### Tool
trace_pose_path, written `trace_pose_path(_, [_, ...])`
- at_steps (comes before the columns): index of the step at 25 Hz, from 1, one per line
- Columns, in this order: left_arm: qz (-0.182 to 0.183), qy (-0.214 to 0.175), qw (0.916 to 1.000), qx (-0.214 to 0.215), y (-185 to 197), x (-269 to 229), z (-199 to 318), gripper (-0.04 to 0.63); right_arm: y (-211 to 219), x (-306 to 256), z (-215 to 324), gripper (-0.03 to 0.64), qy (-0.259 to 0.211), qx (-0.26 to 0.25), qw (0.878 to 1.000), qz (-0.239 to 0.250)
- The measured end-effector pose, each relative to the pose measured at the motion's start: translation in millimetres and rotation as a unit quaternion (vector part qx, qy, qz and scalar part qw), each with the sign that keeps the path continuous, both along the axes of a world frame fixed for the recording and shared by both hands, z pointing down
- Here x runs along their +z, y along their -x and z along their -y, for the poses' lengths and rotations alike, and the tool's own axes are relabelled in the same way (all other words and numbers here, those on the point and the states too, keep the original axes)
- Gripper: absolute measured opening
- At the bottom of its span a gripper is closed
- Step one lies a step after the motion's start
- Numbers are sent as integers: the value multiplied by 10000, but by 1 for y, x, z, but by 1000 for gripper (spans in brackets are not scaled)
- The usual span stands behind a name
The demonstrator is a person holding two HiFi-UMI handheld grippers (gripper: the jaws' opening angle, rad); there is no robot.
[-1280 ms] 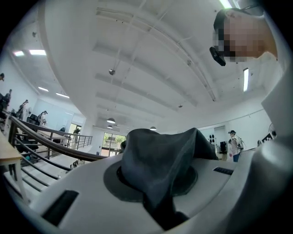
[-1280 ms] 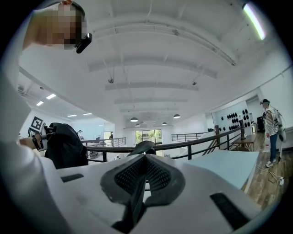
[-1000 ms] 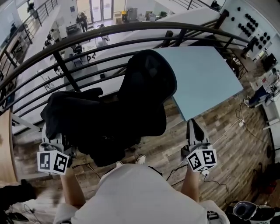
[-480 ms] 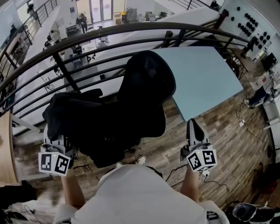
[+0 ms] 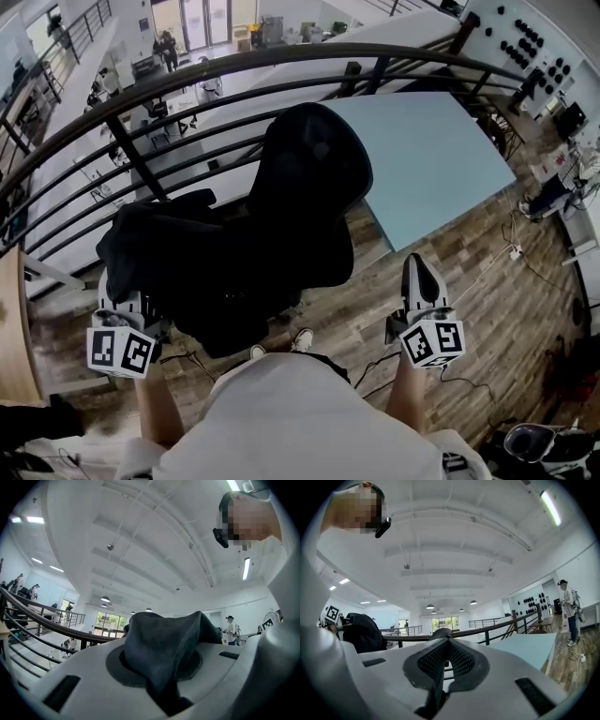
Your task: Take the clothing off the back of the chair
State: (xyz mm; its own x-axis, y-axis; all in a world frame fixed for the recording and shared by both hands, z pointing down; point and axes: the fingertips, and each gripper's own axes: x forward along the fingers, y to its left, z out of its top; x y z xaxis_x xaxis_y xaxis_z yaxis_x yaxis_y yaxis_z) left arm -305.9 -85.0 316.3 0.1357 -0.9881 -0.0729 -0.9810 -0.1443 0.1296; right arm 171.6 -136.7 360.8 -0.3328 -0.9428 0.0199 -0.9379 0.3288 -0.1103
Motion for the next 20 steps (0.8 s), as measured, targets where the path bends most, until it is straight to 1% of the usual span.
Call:
trace_pose_path(3, [21, -52, 10000, 24, 2, 2, -4, 87, -2, -3, -10, 18, -22, 169, 9998, 70])
trace_pose_path(9, [-17, -46, 9998, 201, -1, 9, -5, 87, -6, -6, -32, 18, -86, 370, 9993, -63])
trace_pose_path(13, [-52, -4, 9996, 279, 5, 18, -5, 87, -1, -2, -45, 18, -92, 485, 9987, -107])
trace_pose_path(20, [4, 49, 9990, 451, -4, 27, 0, 87, -2, 2, -60, 18, -100, 625, 9976, -288])
